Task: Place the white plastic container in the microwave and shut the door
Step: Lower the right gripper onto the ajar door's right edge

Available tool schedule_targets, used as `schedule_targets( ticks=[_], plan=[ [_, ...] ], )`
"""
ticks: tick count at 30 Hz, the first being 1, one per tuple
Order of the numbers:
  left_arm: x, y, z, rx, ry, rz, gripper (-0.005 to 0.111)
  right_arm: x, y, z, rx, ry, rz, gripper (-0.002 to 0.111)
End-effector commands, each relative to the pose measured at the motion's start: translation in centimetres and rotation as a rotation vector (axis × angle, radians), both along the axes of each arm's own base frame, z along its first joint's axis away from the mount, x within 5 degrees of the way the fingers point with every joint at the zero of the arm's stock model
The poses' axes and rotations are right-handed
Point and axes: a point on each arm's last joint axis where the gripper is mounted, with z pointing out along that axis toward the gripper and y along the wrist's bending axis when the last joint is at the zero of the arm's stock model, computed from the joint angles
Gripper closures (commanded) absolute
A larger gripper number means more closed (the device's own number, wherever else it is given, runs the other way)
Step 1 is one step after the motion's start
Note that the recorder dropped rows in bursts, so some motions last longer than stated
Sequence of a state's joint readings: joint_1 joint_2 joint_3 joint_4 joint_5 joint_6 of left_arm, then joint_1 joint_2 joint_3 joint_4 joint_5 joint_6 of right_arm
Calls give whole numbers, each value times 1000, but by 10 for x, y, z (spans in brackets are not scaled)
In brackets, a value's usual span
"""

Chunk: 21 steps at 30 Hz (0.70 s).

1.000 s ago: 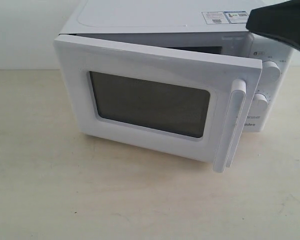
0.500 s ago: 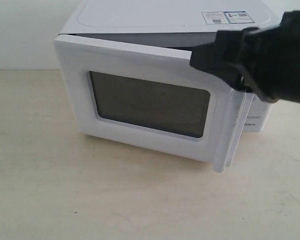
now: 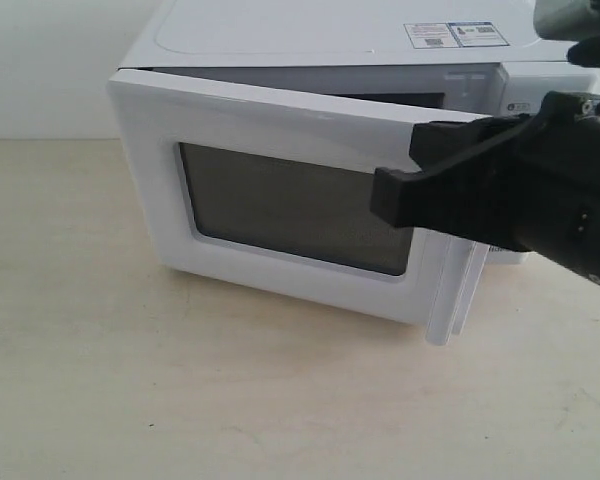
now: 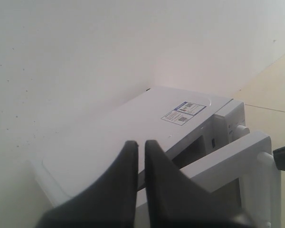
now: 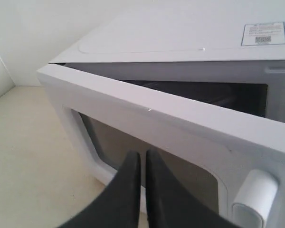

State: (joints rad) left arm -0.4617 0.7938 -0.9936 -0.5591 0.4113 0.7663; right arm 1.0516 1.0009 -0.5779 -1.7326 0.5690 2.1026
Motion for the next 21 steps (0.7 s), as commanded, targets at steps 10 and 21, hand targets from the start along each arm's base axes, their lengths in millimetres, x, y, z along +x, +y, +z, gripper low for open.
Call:
schedule_targets(
  ticks=[10,21],
  plan=[
    [-3,1,3,-15,1,-6,102,1,-12,-2,-46,106,-202,108],
    [-3,1,3,-15,1,-6,102,-29,25,11,-504,136,504,108]
  ],
)
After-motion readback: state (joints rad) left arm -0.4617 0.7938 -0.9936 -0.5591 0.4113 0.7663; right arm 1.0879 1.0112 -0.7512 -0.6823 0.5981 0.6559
